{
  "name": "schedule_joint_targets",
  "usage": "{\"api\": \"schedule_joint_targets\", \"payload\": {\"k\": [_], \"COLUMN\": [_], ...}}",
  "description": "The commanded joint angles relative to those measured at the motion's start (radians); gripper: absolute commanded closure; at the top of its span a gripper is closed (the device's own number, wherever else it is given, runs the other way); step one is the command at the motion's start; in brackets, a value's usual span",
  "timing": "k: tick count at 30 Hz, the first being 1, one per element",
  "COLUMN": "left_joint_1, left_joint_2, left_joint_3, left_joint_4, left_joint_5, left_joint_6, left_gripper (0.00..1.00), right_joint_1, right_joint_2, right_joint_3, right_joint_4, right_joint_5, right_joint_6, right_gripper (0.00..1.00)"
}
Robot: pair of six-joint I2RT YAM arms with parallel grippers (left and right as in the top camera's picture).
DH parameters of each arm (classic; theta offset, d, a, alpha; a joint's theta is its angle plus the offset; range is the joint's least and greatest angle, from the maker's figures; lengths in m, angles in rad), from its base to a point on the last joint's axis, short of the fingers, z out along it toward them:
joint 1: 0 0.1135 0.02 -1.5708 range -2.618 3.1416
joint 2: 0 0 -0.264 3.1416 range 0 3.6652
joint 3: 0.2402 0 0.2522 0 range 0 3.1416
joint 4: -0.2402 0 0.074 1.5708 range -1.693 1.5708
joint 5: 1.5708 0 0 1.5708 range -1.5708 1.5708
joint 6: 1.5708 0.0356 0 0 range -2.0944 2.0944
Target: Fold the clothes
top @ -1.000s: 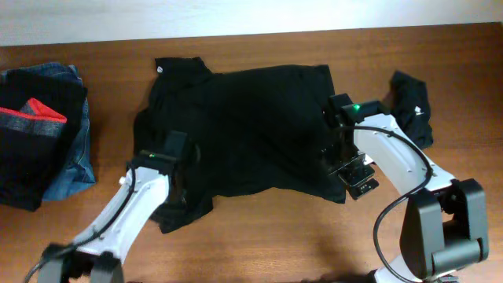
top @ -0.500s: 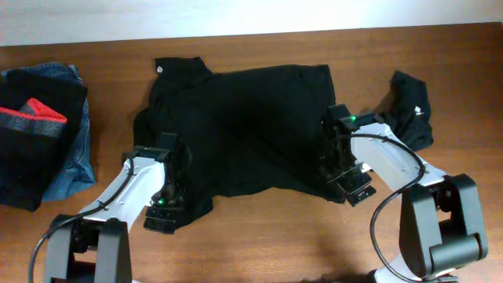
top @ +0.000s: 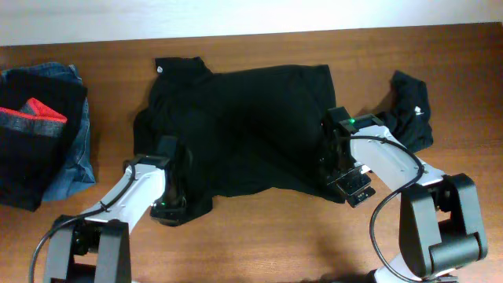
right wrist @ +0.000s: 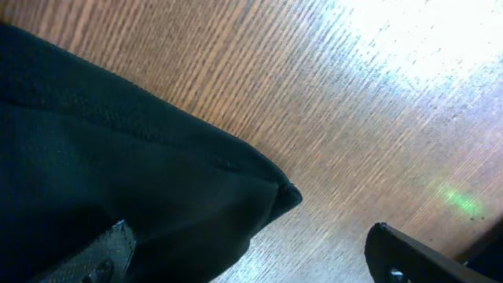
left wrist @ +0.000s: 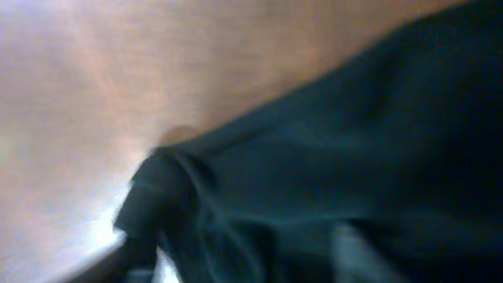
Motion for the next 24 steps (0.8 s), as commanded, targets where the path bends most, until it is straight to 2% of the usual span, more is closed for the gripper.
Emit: {"api": "schedule_joint_targets", "payload": {"k": [1, 4, 8, 24], "left_joint_1": [0.004, 0.004, 0.004, 0.004], "left_joint_2": [0.077, 0.077, 0.077, 0.077], "left_joint_3": [-0.112, -0.115, -0.115, -0.114], "left_joint_4": [0.047, 0.049, 0.047, 0.039], "left_joint_5": [-0.084, -0.09, -0.089, -0.09], "left_joint_6": [-0.006, -0.006, -0.005, -0.003], "left_gripper": [0.76, 0.78, 0.99, 0.99], "right_joint_1": [0.01, 0.01, 0.01, 0.01], "right_joint_2": [0.007, 0.007, 0.007, 0.007], "right_joint_3": [-0.009, -0.009, -0.009, -0.027], "right_joint_4": [0.002, 0.001, -0.009, 0.024], "right_joint_5": [0.019, 0.019, 0.019, 0.015], "right_joint_6": [0.001, 0.001, 0.001, 0.006], "right_gripper": [0.01, 0.01, 0.0, 0.0]}}
